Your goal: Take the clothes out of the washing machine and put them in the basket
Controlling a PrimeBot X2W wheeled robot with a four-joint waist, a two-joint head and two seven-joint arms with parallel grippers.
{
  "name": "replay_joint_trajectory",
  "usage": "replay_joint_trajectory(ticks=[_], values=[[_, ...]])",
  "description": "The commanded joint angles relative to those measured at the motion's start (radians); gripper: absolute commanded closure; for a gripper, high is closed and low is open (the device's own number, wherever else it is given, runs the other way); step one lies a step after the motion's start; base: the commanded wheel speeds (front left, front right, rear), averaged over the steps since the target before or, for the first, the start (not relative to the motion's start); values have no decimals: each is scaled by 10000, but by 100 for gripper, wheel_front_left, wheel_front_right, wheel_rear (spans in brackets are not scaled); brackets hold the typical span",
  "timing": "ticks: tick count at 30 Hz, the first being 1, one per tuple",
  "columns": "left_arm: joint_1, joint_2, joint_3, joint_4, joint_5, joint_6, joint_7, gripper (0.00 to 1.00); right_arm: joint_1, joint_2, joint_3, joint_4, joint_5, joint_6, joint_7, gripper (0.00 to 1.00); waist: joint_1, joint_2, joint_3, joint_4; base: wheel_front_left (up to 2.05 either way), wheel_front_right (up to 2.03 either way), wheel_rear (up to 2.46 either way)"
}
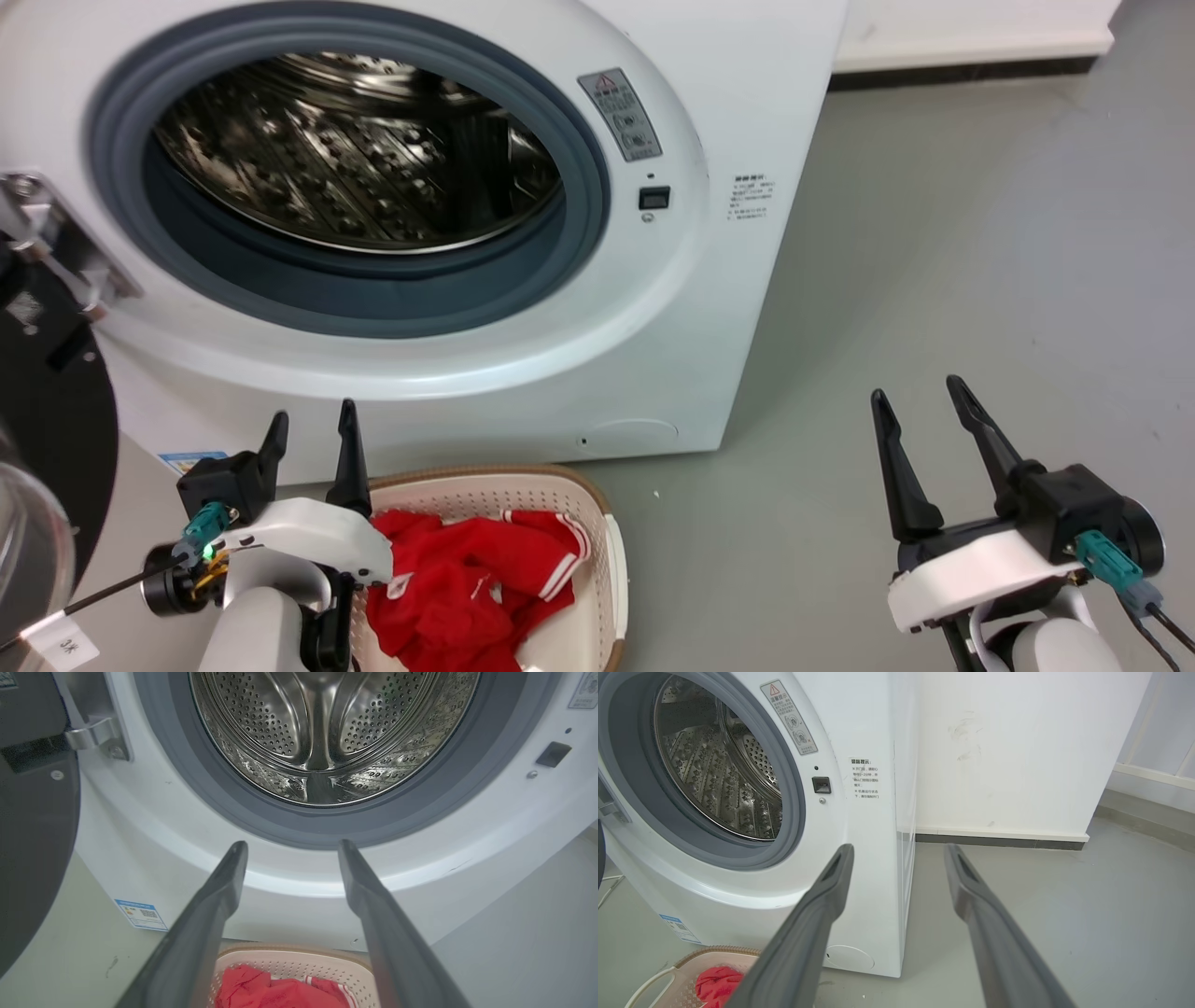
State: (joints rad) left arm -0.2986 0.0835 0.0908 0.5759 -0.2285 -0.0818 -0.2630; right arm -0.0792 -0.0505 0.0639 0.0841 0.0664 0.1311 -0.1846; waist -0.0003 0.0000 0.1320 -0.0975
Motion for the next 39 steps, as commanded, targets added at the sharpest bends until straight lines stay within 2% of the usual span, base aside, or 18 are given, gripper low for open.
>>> replay_joint_trajectory(ticks=[1, 10, 16, 26, 39], values=[[230, -44, -49, -419, 213, -59, -24, 0, 194, 7, -64, -65, -88, -9, 50, 0, 3, 0, -292, 160, 0, 0, 0], [1035, 32, -378, -2799, 1175, -186, -25, 0, 760, 8, -333, -313, -298, -9, 323, 0, 3, 0, -1001, 352, 0, 0, 0], [1821, 45, -494, -3537, 1444, -38, -25, 0, 1124, 8, -371, -377, -365, -9, 466, 0, 3, 0, -1418, 370, 0, 0, 0], [2987, 37, -606, -4427, 1454, 200, 291, 0, 1623, 8, -402, -539, -407, -7, 628, 0, 3, 0, -1761, 361, 0, 0, 0], [3218, 111, -697, -4926, 1288, 304, 653, 0, 1579, 8, -360, -656, -340, -7, 627, 0, 3, 0, -1715, 340, 0, 0, 0]])
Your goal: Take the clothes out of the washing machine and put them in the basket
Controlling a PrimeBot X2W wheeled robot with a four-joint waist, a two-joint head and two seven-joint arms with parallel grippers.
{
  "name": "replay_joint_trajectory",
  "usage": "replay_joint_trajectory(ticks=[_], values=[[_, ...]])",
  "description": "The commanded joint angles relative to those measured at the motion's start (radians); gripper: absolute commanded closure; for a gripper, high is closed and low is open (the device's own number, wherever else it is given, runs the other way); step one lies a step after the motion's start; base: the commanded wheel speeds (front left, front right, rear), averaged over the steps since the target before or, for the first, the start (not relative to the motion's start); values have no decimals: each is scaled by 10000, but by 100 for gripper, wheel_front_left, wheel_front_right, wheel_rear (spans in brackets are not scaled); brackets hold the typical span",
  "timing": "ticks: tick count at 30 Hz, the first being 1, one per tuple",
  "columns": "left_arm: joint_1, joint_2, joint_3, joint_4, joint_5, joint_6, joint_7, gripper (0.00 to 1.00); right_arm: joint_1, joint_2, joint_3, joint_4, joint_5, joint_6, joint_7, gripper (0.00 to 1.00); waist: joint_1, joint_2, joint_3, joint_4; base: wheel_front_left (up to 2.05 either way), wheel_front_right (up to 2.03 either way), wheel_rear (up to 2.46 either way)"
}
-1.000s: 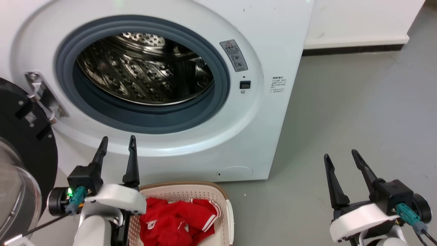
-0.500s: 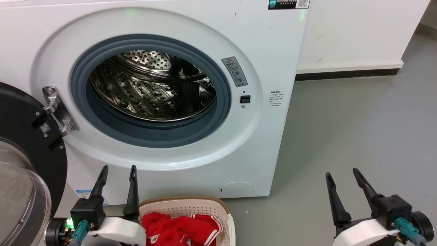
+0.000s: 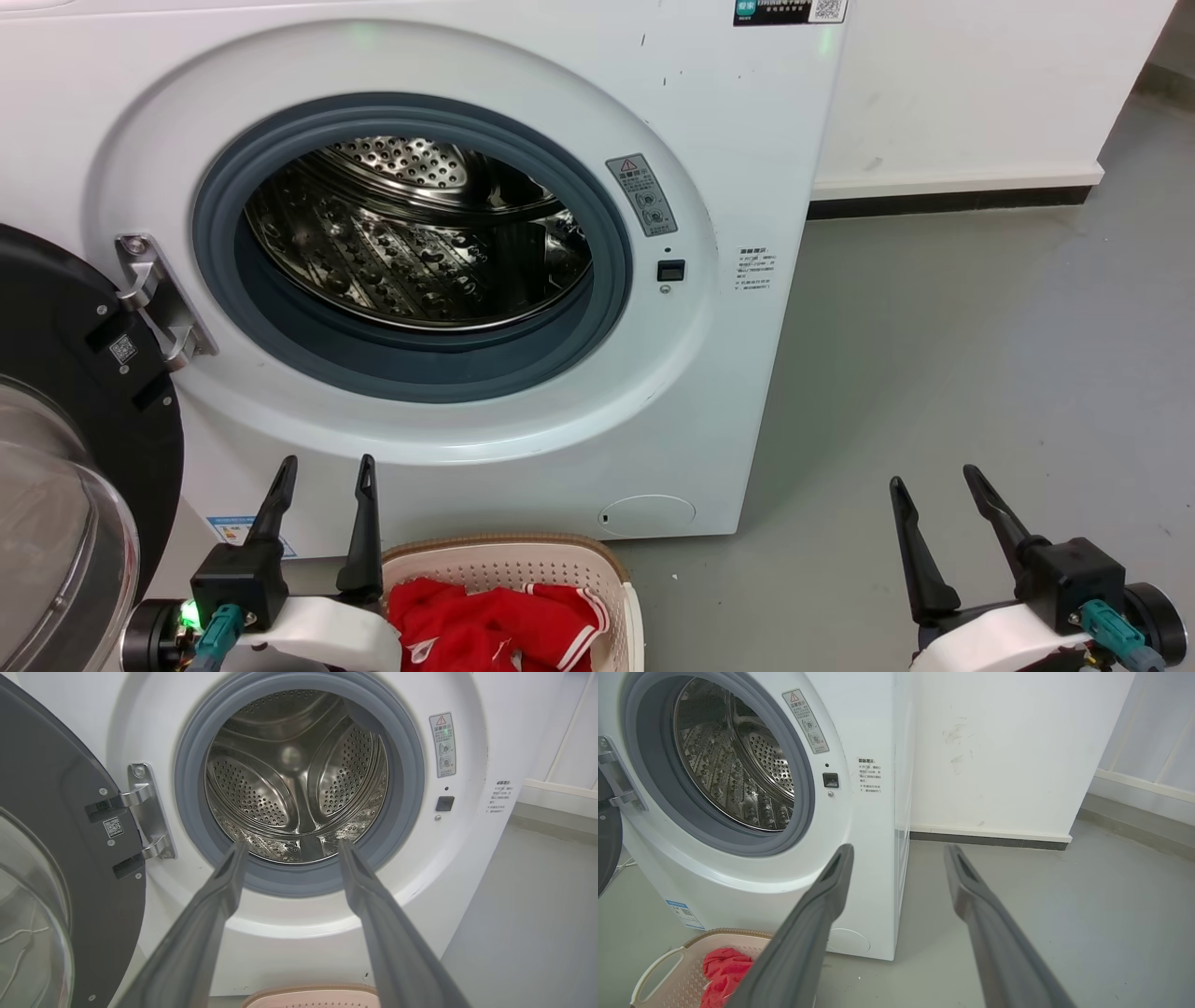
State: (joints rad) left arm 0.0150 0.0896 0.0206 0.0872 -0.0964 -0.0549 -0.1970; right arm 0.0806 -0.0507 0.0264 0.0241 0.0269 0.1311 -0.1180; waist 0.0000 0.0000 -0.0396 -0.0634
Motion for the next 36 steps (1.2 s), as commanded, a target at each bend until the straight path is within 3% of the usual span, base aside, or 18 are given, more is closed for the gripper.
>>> replay_joint_trajectory(ticks=[1, 22, 23, 26, 36], values=[[98, 55, 8, -47, -31, 30, 7, 0, -24, 10, 21, -54, 59, -9, -48, 0, 0, 0, 4, -6, 0, 0, 0], [173, 117, -141, -203, -212, 221, 50, 0, -133, 10, 139, 42, 146, -7, -110, 0, 0, 0, 80, 117, 0, 0, 0], [168, 74, -147, -174, -222, 198, 63, 100, -38, 0, 145, 69, 92, 0, -62, 100, 1, 0, 82, 118, 0, 0, 0], [107, 15, -47, 81, -458, 175, 171, 100, 90, 0, 206, 149, 320, 2, -74, 100, 1, 0, 88, 123, 0, 0, 0], [-97, -40, 104, 293, -2513, 45, 618, 100, -233, -150, 117, 441, 2698, 1, 149, 100, 1, 0, 115, 166, 0, 0, 0]])
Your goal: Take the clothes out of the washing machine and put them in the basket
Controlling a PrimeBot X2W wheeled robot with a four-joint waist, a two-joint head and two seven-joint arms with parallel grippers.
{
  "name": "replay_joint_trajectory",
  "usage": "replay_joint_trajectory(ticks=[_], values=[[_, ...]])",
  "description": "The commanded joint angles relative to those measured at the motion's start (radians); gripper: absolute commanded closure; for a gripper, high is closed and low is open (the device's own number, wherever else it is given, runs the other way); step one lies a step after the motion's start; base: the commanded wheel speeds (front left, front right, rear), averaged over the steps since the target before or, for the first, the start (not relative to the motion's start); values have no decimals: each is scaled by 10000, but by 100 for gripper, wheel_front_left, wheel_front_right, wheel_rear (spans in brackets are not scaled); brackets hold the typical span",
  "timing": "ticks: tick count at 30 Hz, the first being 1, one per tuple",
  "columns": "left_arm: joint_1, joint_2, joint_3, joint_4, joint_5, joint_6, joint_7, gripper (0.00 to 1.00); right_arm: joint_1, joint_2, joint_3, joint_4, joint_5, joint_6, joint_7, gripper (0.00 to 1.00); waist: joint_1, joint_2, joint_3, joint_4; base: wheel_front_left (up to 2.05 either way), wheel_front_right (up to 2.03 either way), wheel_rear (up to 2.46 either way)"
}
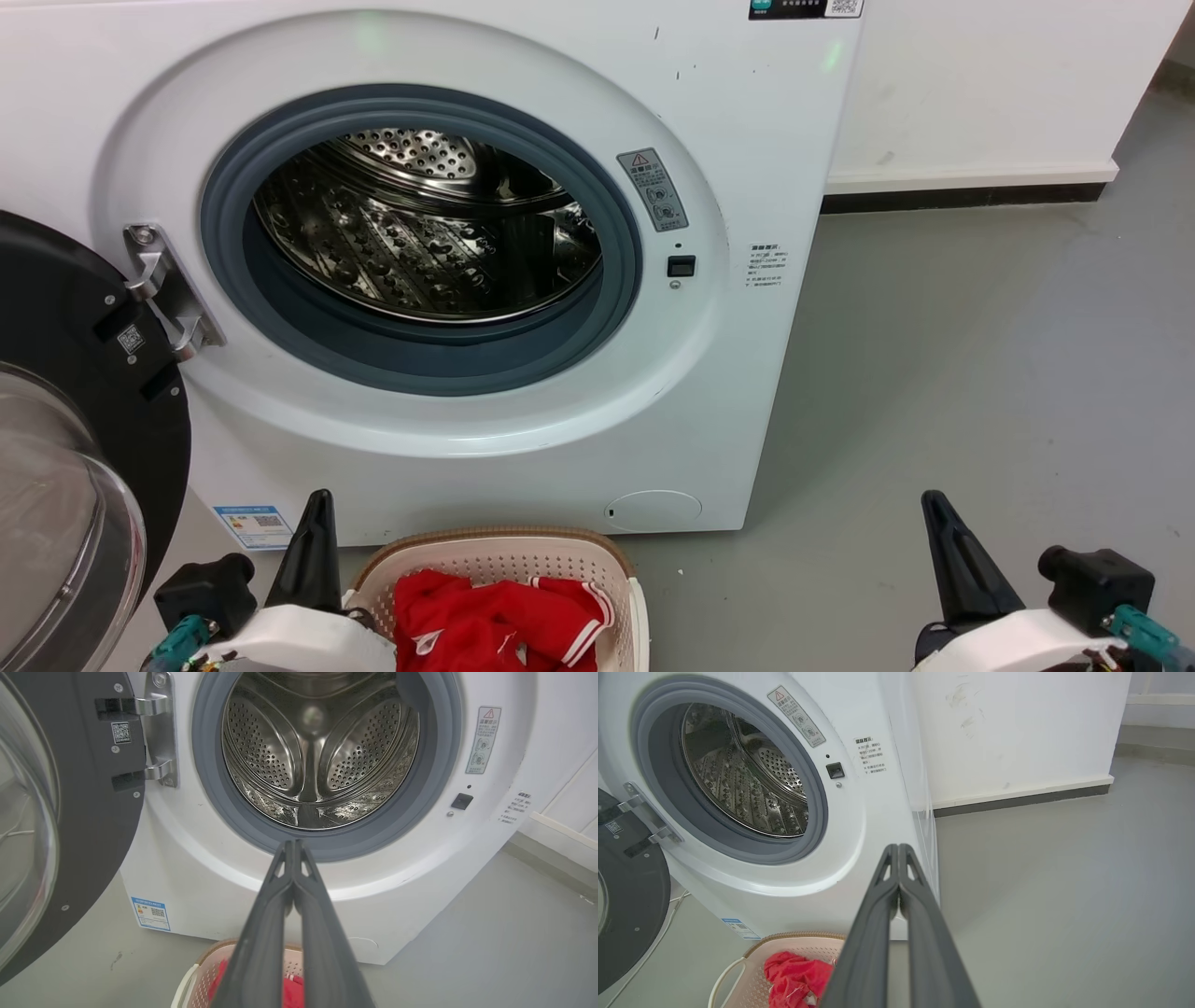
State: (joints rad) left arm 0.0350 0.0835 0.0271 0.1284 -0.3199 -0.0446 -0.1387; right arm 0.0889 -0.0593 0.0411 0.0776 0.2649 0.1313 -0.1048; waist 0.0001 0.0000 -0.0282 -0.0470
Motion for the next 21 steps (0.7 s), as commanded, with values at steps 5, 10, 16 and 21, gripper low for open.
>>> replay_joint_trajectory(ticks=[5, 10, 16, 21], values=[[-357, -4, 63, -67, -1204, -116, 182, 100, -465, -117, -60, 45, 1346, -1, 110, 100, 0, 0, 15, 23, 0, 0, 0], [-433, -29, 108, 4, -2071, -175, 337, 100, -579, -159, -95, 165, 2302, -2, 202, 100, 0, 0, 29, 43, 0, 0, 0], [-525, -57, 172, 97, -3046, -239, 529, 100, -722, -199, -144, 293, 3369, -2, 313, 100, 0, 0, 45, 68, 0, 0, 0], [-611, -80, 226, 176, -3809, -290, 679, 100, -817, -225, -188, 390, 4204, -2, 408, 100, 0, 0, 59, 88, 0, 0, 0]])
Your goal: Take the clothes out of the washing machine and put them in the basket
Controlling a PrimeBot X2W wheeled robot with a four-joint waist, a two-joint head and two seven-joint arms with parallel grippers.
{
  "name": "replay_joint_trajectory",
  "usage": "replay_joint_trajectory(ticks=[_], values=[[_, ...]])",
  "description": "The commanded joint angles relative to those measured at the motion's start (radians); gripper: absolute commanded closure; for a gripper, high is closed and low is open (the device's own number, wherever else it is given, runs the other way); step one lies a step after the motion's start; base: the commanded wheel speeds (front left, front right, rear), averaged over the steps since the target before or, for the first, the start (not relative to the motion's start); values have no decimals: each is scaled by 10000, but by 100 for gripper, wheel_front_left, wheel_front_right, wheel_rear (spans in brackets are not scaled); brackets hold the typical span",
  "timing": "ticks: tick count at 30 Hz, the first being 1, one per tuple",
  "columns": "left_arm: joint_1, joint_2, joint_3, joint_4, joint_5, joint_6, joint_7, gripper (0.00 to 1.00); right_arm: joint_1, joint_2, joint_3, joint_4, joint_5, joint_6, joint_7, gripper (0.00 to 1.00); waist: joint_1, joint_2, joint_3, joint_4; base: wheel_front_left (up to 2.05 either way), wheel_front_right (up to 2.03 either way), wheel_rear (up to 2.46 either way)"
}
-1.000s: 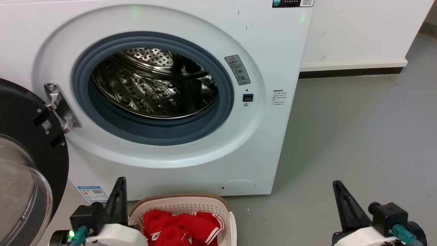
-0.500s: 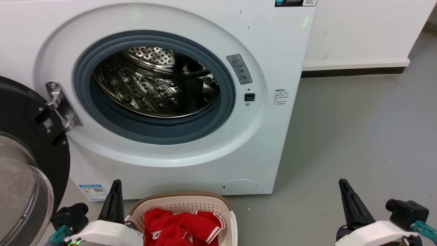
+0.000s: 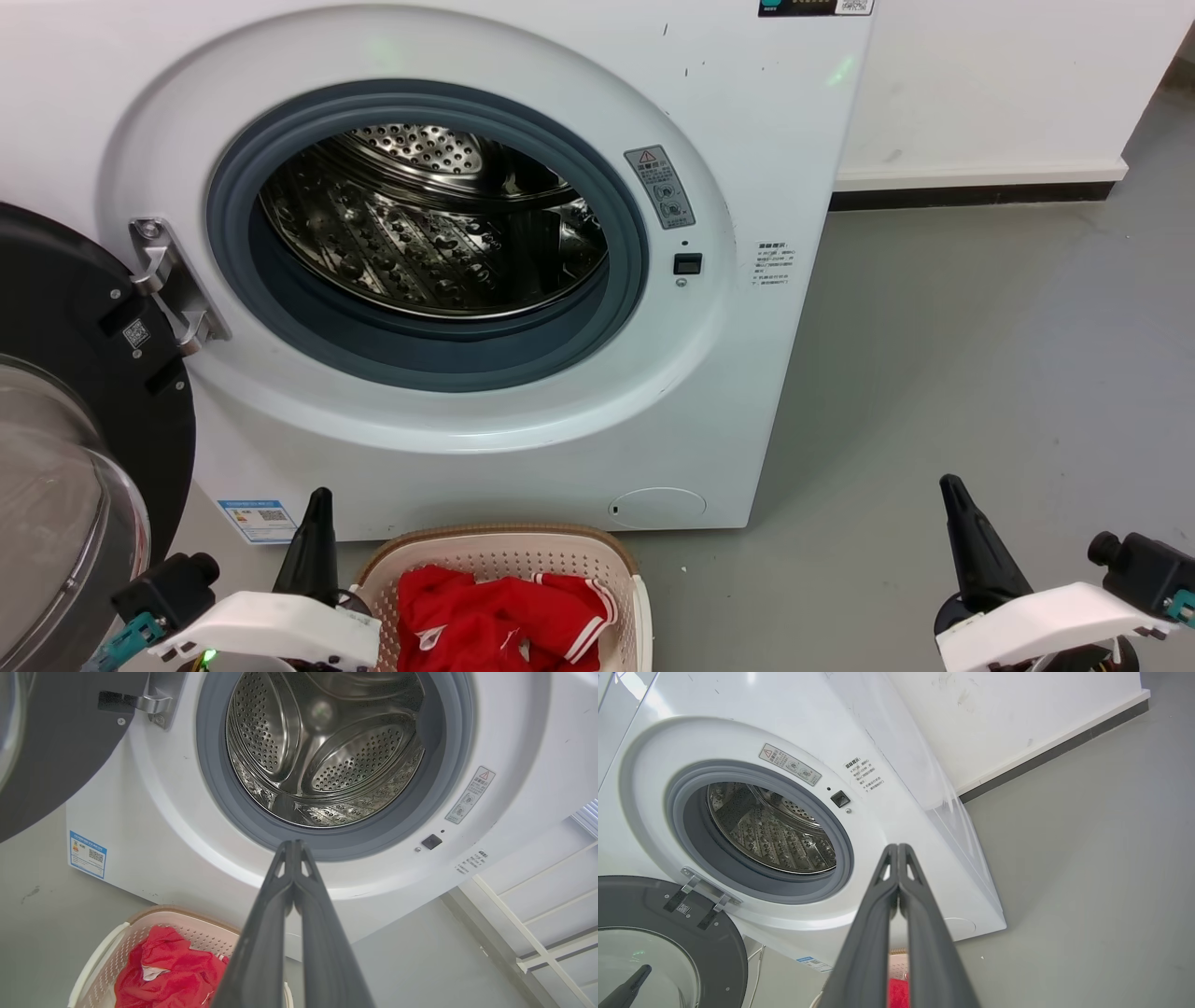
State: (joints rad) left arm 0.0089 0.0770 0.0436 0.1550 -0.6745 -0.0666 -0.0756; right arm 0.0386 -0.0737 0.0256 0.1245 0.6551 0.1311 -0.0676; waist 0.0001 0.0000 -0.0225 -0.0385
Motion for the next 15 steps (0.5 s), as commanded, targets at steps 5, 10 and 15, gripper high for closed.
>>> replay_joint_trajectory(ticks=[5, 10, 15], values=[[-407, -34, 114, -13, -985, -117, 196, 100, -406, -102, -81, 17, 1088, -1, 131, 100, 0, 0, 16, 24, 0, 0, 0], [-474, -47, 153, 46, -1536, -153, 309, 100, -482, -115, -122, 94, 1683, -1, 204, 100, 0, 0, 27, 40, 0, 0, 0], [-546, -62, 196, 116, -2190, -197, 446, 100, -576, -128, -175, 179, 2386, -1, 294, 100, 0, 0, 40, 61, 0, 0, 0]])
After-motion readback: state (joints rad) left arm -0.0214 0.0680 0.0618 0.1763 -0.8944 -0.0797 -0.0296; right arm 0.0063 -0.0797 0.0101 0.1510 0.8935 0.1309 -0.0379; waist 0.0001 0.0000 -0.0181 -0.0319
